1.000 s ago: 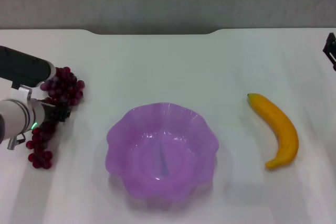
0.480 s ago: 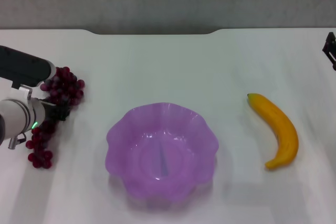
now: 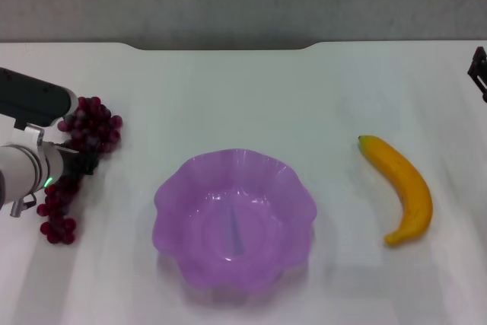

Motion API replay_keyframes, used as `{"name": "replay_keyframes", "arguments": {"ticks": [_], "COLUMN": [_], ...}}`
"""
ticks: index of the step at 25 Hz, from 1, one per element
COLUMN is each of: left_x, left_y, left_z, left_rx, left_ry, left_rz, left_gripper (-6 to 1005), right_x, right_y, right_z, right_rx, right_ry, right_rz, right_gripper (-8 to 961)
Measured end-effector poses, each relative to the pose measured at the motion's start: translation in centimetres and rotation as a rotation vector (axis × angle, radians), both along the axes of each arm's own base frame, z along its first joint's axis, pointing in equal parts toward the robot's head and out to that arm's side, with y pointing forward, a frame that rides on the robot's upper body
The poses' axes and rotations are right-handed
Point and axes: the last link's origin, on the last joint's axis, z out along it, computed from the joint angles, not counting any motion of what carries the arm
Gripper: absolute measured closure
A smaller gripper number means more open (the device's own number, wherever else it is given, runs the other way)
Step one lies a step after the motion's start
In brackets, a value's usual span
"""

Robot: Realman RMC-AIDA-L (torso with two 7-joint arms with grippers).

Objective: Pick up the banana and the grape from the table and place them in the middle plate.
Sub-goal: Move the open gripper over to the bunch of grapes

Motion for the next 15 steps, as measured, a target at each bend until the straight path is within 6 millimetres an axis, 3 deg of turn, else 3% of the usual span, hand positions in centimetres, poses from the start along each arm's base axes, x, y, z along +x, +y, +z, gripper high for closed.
{"name": "replay_keyframes", "arguments": {"ticks": [15], "left_x": [-0.02], "left_y": [-0.08], "left_z": [0.33], "left_rx": [0.013], "left_ry": [-0.005], "left_rz": [-0.009], "left_gripper": [607], "right_x": [-0.05], "right_y": [0.02], "right_z": [0.00], "right_rx": [0.001], "right_ry": [0.001], "right_rz": [0.002], "right_gripper": [68]}}
